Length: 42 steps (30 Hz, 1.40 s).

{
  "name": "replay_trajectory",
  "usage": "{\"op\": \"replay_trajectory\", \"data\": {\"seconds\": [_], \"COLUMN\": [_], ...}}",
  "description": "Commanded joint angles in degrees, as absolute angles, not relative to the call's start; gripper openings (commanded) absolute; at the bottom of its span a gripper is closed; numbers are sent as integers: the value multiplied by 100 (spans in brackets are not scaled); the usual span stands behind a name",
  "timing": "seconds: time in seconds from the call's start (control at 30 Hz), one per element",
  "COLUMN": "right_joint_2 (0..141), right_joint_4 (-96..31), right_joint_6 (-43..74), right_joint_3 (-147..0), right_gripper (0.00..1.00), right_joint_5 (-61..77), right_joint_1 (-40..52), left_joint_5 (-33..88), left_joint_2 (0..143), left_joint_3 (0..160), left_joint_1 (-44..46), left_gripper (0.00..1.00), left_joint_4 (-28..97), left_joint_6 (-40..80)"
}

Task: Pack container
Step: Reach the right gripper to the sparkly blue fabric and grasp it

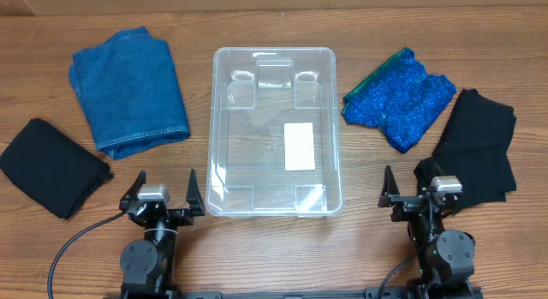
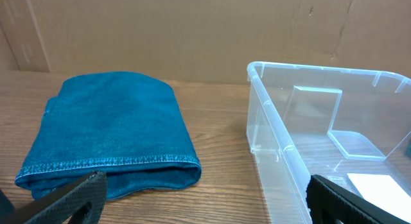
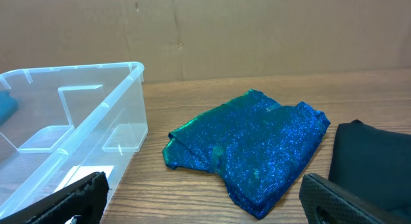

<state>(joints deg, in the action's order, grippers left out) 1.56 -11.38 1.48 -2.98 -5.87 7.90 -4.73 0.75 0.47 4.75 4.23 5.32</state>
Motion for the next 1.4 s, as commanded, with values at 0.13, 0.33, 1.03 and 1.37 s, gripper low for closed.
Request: {"op": "replay_trajectory", "data": {"seconds": [0.13,0.33,1.03,1.37], "right_joint_2": [126,126,126,126], "right_joint_4": [-1096,-1098,-1096,-1074], "right_joint_6": [145,145,145,589], "right_joint_3": [-333,-333,-333,-333], "right_gripper": [100,100,100,100], "right_joint_5": [-574,-574,-574,-377], "right_joint_1": [775,775,775,775], "left_joint_5": [-443,-443,-443,-333], "left_joint_2": [32,32,32,34], "left_joint_3": [45,45,45,45], "left_joint_1": [451,451,451,451], "left_gripper": [100,100,100,100], "left_joint_4": [425,425,425,421], "left_joint_6": [381,381,381,471]}}
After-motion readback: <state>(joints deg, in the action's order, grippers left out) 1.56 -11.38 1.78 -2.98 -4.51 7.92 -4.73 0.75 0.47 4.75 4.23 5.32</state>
